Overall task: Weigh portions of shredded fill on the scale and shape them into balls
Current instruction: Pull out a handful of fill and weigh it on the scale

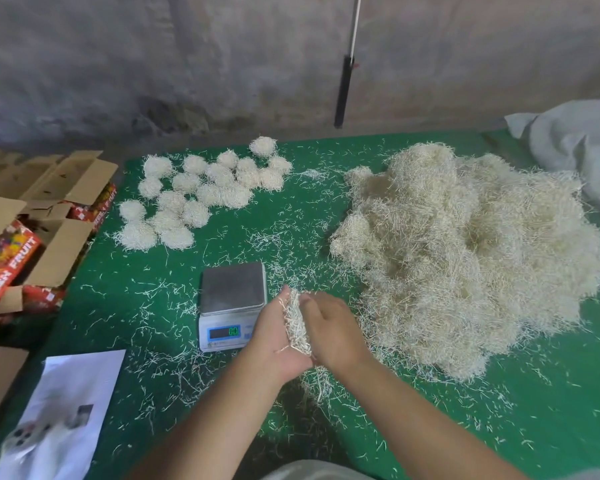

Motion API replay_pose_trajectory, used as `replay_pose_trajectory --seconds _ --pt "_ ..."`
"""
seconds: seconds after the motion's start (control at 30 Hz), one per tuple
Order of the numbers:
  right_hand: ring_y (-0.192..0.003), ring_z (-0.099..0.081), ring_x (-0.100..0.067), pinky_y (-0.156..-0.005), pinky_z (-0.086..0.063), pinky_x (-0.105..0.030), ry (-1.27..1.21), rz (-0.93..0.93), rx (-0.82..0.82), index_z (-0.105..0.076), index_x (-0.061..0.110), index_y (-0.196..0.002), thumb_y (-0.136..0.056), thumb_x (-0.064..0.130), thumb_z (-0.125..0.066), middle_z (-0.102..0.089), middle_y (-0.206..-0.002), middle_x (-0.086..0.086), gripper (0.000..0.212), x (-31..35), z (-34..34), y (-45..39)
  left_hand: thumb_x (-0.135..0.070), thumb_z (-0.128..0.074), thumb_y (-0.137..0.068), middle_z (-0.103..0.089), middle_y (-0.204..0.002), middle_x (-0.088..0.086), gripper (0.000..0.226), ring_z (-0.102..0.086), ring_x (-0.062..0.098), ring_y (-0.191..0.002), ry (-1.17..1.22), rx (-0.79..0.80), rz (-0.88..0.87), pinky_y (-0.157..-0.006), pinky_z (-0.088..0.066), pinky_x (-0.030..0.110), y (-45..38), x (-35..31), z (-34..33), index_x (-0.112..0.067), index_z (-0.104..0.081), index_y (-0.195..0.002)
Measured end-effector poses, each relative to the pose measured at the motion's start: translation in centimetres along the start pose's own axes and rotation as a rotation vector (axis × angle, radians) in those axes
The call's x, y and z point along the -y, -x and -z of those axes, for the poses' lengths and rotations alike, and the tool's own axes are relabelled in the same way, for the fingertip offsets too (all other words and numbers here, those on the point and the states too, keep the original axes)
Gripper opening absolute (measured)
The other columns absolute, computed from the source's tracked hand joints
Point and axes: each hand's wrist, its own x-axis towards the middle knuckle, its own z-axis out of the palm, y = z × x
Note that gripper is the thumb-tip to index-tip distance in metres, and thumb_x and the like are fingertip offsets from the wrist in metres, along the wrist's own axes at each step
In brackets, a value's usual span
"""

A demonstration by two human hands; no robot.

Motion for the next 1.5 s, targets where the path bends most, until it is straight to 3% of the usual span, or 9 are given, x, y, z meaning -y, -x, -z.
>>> replay_pose_trajectory --seconds 0.23,0.37,0.6,0.73,0.9,1.1,1.2,1.33,1.5 --pt "-0.087 -0.06 0.005 -0.082 -0.051 -0.021 -0.285 -0.072 -0.028 -0.064 0.045 -0.109 -0.101 0.042 -0.065 -0.054 -0.117 0.01 0.008 -0.3 -0.2 0.9 -0.021 -0.054 -0.102 -0.067 -0.089 0.017 0.022 -0.068 0.032 -0.086 -0.159 -0.165 -0.165 -0.084 -0.055 0.042 -1.0 -0.4 -0.6 -0.005 -0.066 -0.111" --pt "-0.091 -0.067 -0.014 -0.084 -0.06 -0.031 -0.598 -0.233 -0.093 -0.061 0.023 -0.11 -0.089 0.047 -0.082 -0.065 -0.109 -0.003 0.039 -0.6 1.3 1.3 -0.017 -0.054 -0.096 -0.061 -0.067 0.008 0.022 -0.061 0.022 -0.057 -0.197 -0.325 -0.36 -0.055 -0.047 0.03 -1.4 -1.4 -0.6 -0.016 -0.06 -0.075" --pt "-0.125 -0.064 -0.047 -0.102 -0.053 -0.065 -1.46 -0.796 0.272 -0.029 0.026 -0.164 -0.092 0.077 -0.058 -0.045 -0.155 -0.026 0.092 -1.3 2.2 1.9 -0.038 -0.062 -0.075 -0.067 -0.115 0.021 0.033 -0.067 0.04 -0.111 -0.254 -0.302 -0.7 -0.099 -0.052 0.062 0.3 -0.9 -3.8 -0.019 -0.071 -0.101" --pt "-0.12 -0.067 -0.035 -0.105 -0.05 -0.047 -1.654 -0.716 0.321 -0.065 0.006 -0.139 -0.104 0.07 -0.041 -0.069 -0.126 -0.02 0.077 1.0 2.6 1.8 -0.026 -0.052 -0.078 -0.06 -0.071 -0.001 0.017 -0.058 0.021 -0.069 -0.61 -0.098 -0.868 -0.065 -0.045 0.035 -0.2 1.5 -4.0 -0.019 -0.064 -0.068" --pt "-0.124 -0.067 -0.033 -0.117 -0.042 -0.048 -1.543 -0.653 0.207 -0.074 0.001 -0.127 -0.096 0.063 -0.063 -0.071 -0.131 -0.016 0.07 0.9 4.3 0.8 -0.038 -0.033 -0.086 -0.035 -0.15 -0.017 0.041 -0.031 0.008 -0.143 -1.443 -0.257 -1.101 -0.116 -0.029 0.042 -1.0 3.3 -2.3 -0.038 -0.054 -0.121" --pt "-0.071 -0.073 -0.026 -0.073 -0.061 -0.04 -1.27 -0.573 -0.057 -0.077 0.012 -0.083 -0.095 0.034 -0.072 -0.072 -0.08 -0.01 0.025 1.8 4.2 -0.2 -0.054 -0.038 -0.092 0.011 -0.165 -0.036 0.072 0.001 0.003 -0.156 -1.257 -0.138 -0.945 -0.121 -0.013 0.045 1.2 4.8 -2.4 -0.07 -0.001 -0.153" --pt "-0.043 -0.059 -0.018 -0.045 -0.049 -0.032 -1.221 -0.546 -0.16 -0.069 0.017 -0.067 -0.097 0.029 -0.067 -0.062 -0.058 -0.004 0.032 1.1 5.7 -1.2 -0.071 -0.05 -0.09 -0.019 -0.166 -0.029 0.062 -0.028 0.003 -0.148 -0.762 -0.009 -0.608 -0.115 -0.027 0.045 2.4 4.4 -2.0 -0.068 -0.03 -0.148" --pt "-0.06 -0.061 -0.018 -0.069 -0.049 -0.034 -0.865 -0.344 -0.167 -0.063 0.016 -0.088 -0.091 0.046 -0.067 -0.065 -0.079 -0.001 0.03 1.5 5.7 -1.8 -0.078 -0.047 -0.093 -0.068 -0.134 0.02 0.08 -0.066 0.038 -0.123 -0.084 0.094 0.079 -0.108 -0.04 0.071 1.2 3.4 -0.8 -0.014 -0.059 -0.14" --pt "-0.05 -0.045 -0.015 -0.053 -0.042 -0.032 -0.221 0.16 -0.114 -0.053 0.023 -0.062 -0.102 0.05 -0.06 -0.053 -0.056 0.006 0.049 0.6 3.1 -1.5 -0.067 -0.045 -0.1 -0.07 -0.127 0.025 0.071 -0.071 0.045 -0.112 0.095 0.123 0.12 -0.09 -0.055 0.063 1.3 2.7 -2.5 -0.009 -0.06 -0.138"
